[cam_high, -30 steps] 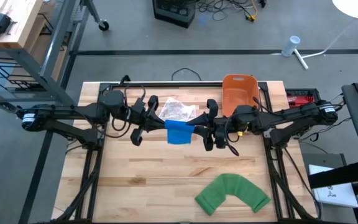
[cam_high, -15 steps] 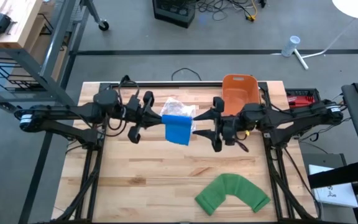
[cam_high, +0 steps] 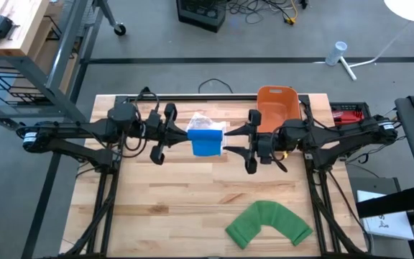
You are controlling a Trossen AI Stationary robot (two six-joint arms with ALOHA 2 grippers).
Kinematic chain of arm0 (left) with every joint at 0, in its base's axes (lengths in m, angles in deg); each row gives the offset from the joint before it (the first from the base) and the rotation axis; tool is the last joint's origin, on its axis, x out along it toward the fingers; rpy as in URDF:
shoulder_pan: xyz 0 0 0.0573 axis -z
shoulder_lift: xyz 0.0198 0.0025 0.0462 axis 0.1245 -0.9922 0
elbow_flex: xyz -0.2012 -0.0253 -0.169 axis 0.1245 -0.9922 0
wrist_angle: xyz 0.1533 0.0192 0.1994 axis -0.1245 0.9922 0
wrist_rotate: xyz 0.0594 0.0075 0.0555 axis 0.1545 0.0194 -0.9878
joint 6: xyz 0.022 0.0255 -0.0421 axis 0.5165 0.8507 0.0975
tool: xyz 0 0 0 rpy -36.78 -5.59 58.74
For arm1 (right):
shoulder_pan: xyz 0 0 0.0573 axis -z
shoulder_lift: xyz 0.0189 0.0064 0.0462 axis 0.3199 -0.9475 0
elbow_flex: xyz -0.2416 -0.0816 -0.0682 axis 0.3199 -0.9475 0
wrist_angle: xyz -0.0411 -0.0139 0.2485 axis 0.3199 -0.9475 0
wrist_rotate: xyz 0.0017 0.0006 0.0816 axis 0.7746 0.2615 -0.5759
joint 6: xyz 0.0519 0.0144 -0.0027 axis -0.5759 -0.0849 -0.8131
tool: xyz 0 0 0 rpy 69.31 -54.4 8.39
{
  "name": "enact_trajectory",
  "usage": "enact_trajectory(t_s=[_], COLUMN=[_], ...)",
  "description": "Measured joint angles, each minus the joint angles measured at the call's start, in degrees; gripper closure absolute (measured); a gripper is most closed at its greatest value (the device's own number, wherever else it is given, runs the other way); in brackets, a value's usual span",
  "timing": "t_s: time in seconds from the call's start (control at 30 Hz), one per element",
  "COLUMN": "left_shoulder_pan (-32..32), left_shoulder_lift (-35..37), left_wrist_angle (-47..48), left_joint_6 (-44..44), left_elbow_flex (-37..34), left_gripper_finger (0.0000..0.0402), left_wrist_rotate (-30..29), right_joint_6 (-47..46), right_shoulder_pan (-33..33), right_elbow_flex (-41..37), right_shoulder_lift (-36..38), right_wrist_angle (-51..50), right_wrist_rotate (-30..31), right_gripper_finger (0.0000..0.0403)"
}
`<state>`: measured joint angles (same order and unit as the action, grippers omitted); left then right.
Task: Roll bandage
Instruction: Roll the blue bandage
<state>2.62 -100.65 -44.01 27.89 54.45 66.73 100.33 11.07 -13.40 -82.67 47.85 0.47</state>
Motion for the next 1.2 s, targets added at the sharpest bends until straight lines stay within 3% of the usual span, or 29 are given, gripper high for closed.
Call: enact_trajectory(t_s=[0.7,1.2], left_shoulder_pan=[-0.01,0.04], left_shoulder_lift=[-2.4,-2.94], left_wrist_angle=[-0.55,-1.02], left_joint_6=[3.28,2.67], left_elbow_flex=[0.0,0.0], left_gripper_finger=[0.04,0.0393], left_wrist_rotate=[0.04,0.41], right_joint_6=[-5.83,-7.1], right_shoulder_pan=[0.73,0.77], right_elbow_flex=[0.0,0.0], right_shoulder_lift=[-2.97,-4.35], right_wrist_angle=[0.02,-1.36], right_wrist_rotate=[2.68,2.77], right_gripper_finger=[0.0264,0.0366])
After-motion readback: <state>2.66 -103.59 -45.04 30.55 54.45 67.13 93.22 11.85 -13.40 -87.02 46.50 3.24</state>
